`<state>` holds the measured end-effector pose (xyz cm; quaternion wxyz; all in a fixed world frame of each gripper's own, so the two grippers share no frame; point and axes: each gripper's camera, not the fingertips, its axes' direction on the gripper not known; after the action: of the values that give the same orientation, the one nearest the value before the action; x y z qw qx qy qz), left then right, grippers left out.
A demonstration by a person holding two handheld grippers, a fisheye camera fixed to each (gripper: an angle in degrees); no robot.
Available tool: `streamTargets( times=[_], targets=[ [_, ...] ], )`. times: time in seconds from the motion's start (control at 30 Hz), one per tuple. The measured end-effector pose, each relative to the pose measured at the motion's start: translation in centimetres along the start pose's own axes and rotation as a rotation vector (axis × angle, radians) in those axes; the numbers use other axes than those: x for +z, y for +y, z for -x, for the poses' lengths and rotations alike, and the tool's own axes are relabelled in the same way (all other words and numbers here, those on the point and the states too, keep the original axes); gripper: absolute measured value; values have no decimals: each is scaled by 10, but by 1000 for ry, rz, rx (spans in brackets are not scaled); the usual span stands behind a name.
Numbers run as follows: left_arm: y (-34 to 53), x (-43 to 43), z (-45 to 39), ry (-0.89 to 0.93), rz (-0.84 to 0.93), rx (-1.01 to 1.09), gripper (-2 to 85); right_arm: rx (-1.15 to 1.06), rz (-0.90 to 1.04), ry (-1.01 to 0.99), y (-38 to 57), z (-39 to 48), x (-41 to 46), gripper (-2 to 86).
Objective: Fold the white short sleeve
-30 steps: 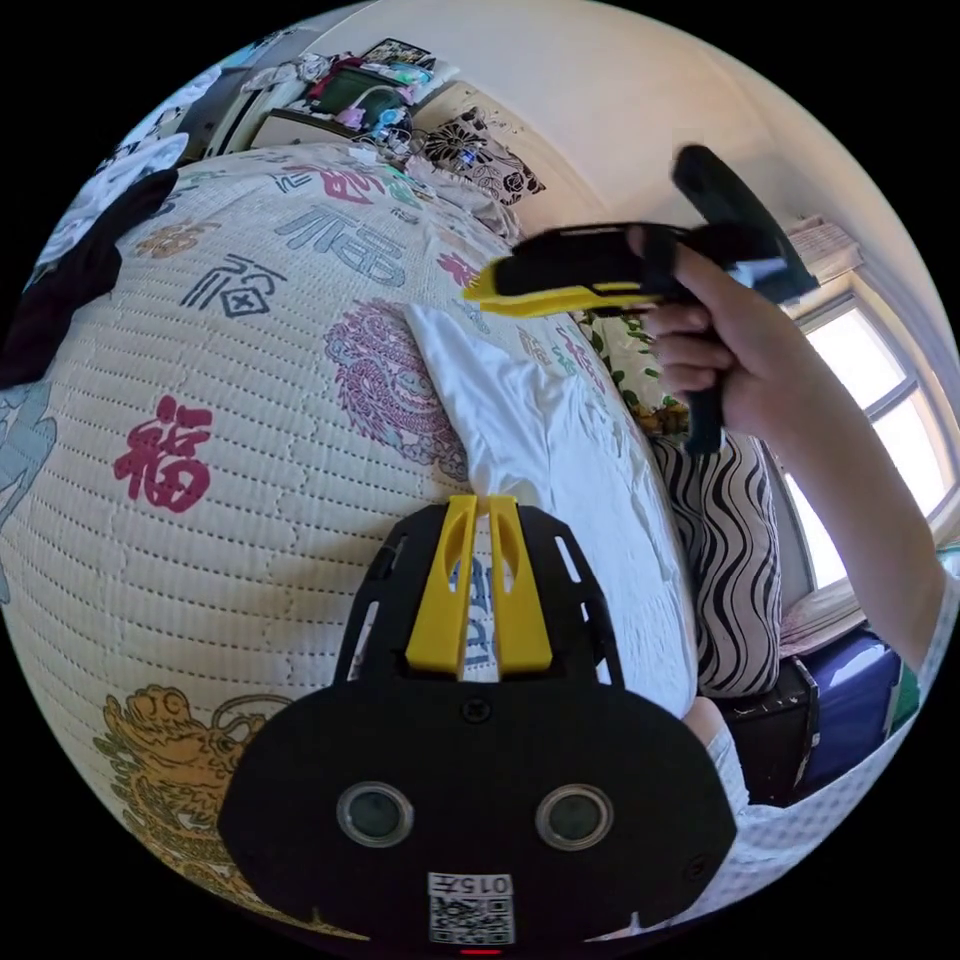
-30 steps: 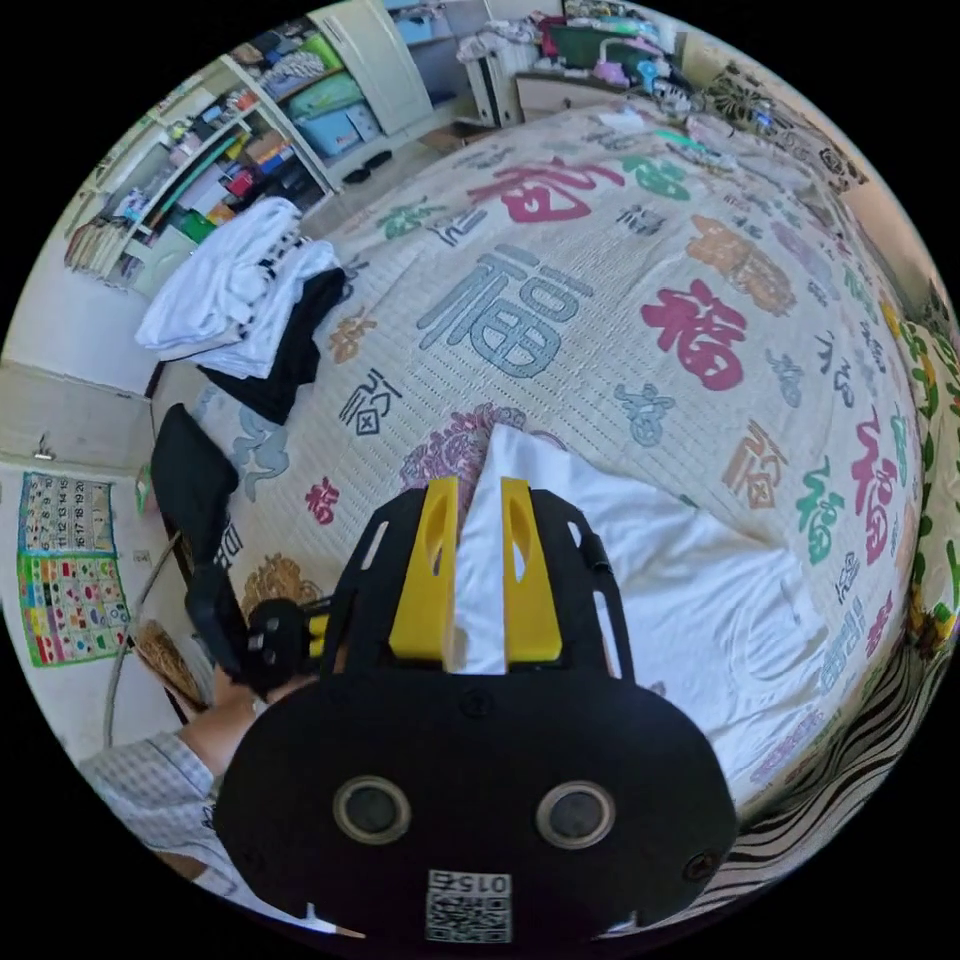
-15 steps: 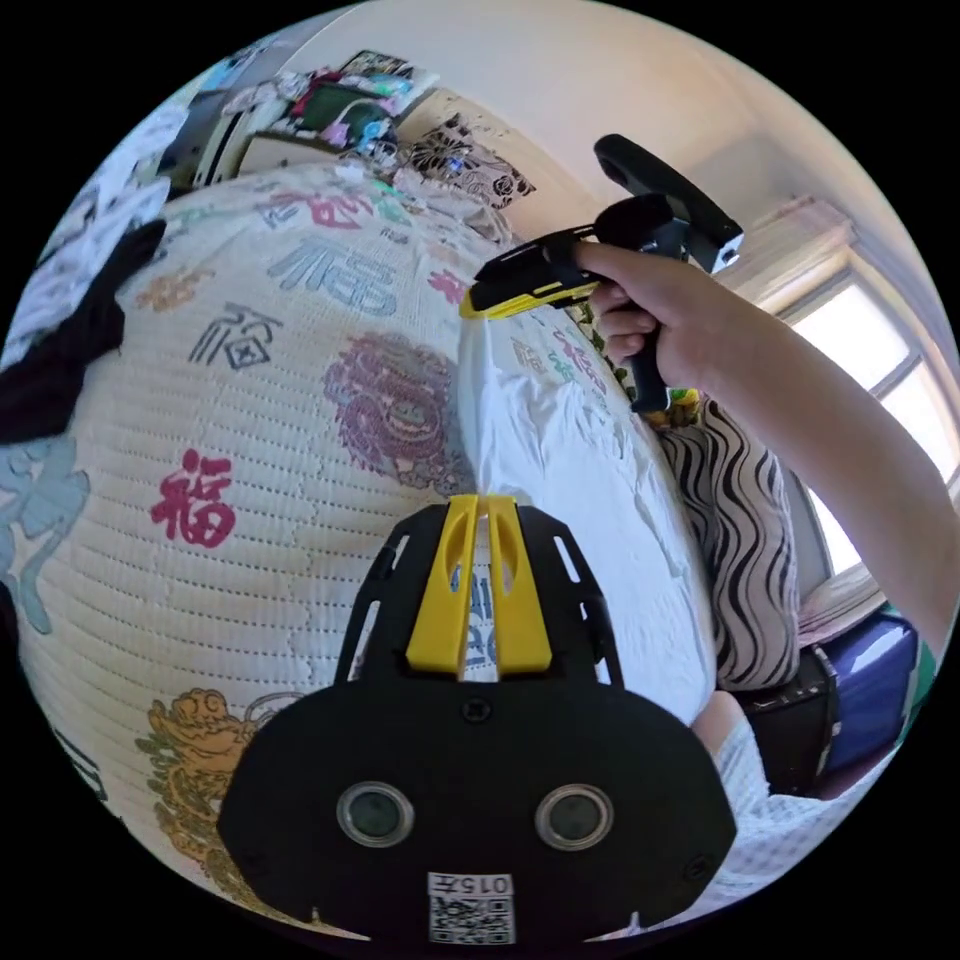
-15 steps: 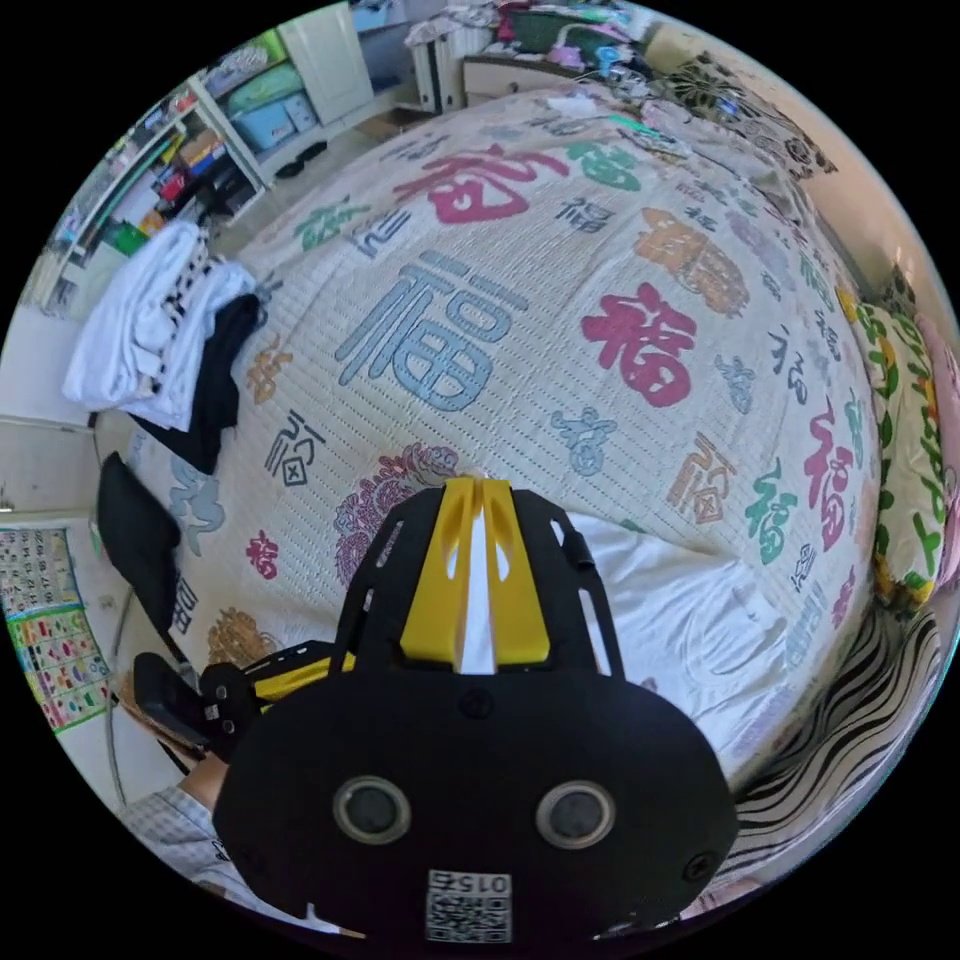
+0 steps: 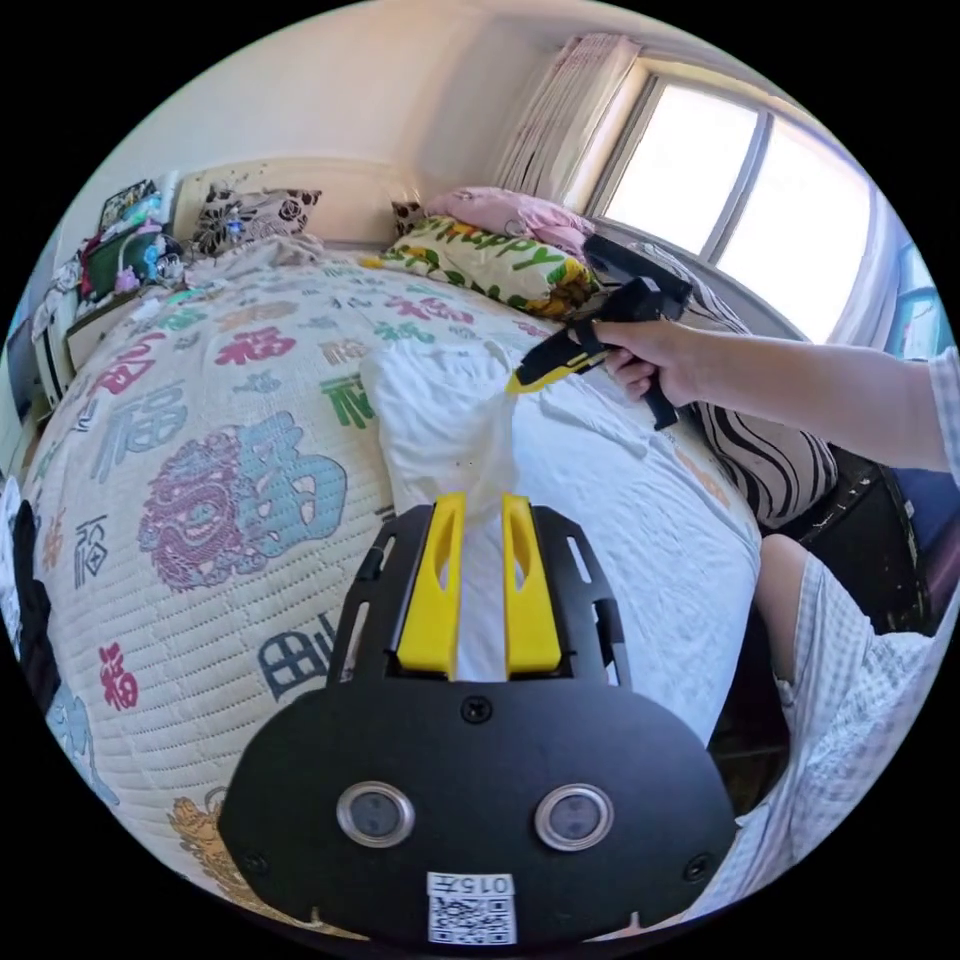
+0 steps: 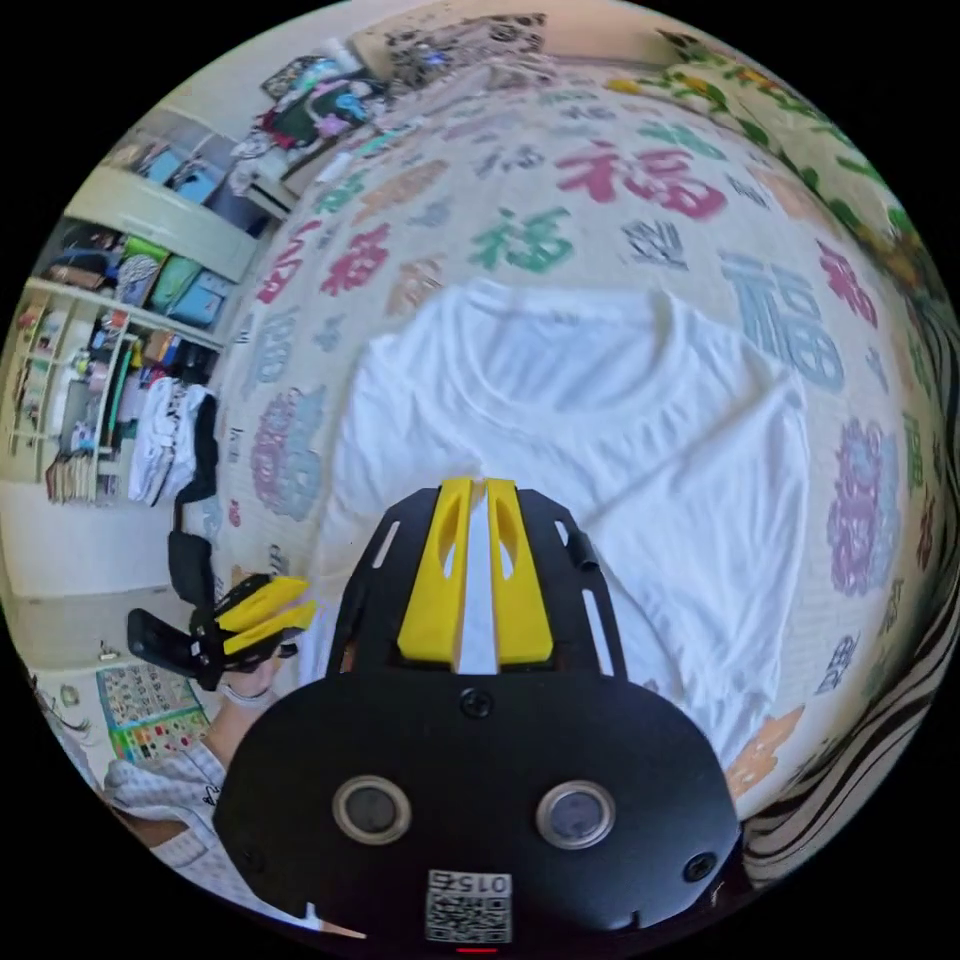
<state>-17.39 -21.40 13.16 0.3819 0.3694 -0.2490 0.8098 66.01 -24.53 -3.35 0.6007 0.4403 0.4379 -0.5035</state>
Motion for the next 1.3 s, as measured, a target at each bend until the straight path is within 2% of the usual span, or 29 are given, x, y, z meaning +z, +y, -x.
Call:
streamTargets(
  times=[0.17,0.4,0.5,0.63,0.8,0.93,1.0,1.1,1.17,1.3],
  targets=[
    [-3,-4,-5,26,-68,-16,65,5,-14,16,21,-34,-17,63],
    [-16,9,-27,-24,-70,-36,62,-219,-58,-28,22,7,-31,67],
    [-37,37,-42,-16,-47,-38,52,-198,-36,-76,20,12,-22,60],
    [-48,102,-51,-29,272,-44,14,-151,-40,-64,23,-5,-31,-4],
    [-42,98,-62,-43,226,-34,4,-103,-83,-97,32,-32,-69,-5],
    [-51,76,-60,-23,31,-86,8,-217,-161,-148,49,-26,-107,-5],
    [-61,83,-57,-37,29,-98,15,-271,-151,-156,52,-15,-114,-4],
    [-83,105,-50,-36,99,-115,34,-307,-111,-80,53,4,-120,-3],
    [-102,107,-45,-53,51,-108,49,-315,-120,-15,56,7,-131,3],
    [-166,132,-22,-99,59,-89,95,-282,-193,96,61,-29,-176,47]
  ],
)
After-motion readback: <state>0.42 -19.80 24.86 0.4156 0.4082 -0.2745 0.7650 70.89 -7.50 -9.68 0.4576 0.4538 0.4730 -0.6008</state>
